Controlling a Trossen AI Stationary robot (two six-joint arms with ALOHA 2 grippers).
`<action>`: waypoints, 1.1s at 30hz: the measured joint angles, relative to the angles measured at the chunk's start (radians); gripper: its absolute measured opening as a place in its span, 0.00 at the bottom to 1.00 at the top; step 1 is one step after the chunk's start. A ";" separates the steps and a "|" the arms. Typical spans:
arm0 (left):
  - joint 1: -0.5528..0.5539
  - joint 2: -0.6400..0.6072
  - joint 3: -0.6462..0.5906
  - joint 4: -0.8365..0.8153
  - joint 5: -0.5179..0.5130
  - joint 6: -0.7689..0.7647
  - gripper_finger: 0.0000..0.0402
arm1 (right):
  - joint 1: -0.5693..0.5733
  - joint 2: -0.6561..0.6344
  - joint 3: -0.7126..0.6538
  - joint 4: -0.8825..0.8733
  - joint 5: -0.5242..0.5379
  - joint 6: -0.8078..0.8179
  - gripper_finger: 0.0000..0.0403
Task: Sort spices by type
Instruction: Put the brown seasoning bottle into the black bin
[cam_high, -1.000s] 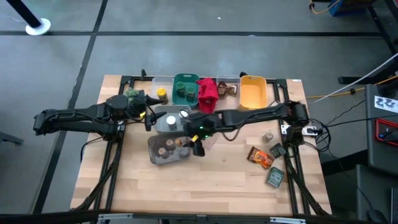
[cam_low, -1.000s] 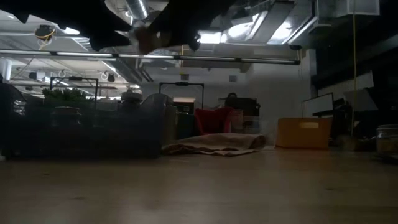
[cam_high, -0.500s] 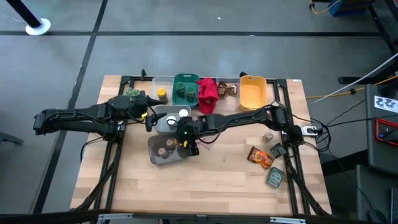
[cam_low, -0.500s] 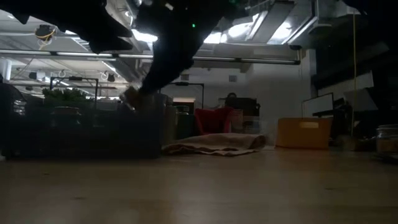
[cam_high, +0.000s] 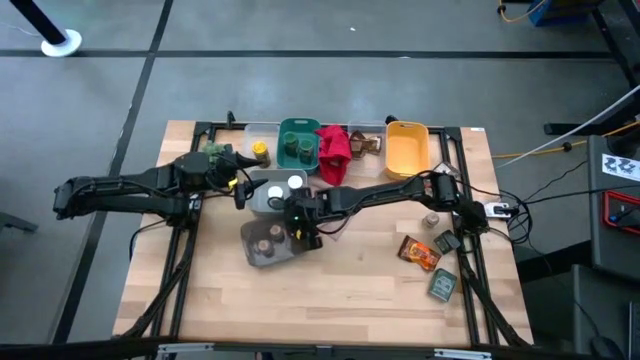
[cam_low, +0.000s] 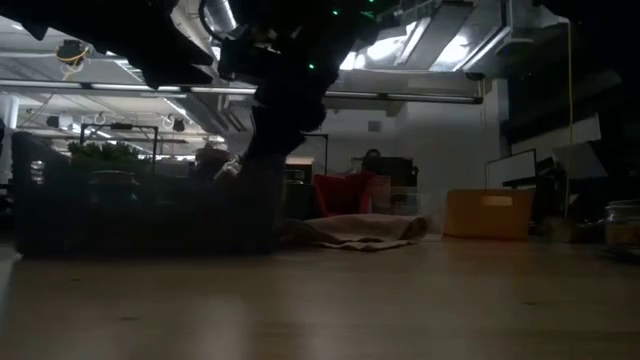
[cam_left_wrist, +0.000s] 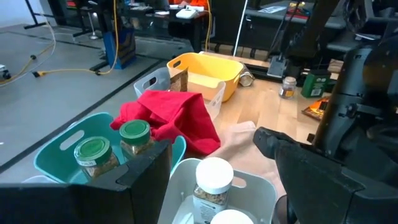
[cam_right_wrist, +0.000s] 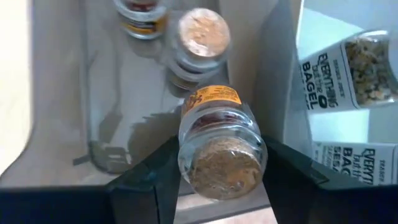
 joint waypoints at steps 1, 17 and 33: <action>0.001 0.000 0.000 0.000 0.000 0.000 0.67 | 0.000 0.000 0.000 -0.009 0.005 -0.009 0.47; 0.001 0.000 0.000 0.000 0.000 0.000 0.67 | 0.000 0.006 -0.001 -0.011 0.008 -0.049 0.47; 0.001 0.000 0.000 -0.004 0.000 0.001 0.67 | 0.000 0.034 -0.001 0.027 0.000 -0.074 0.59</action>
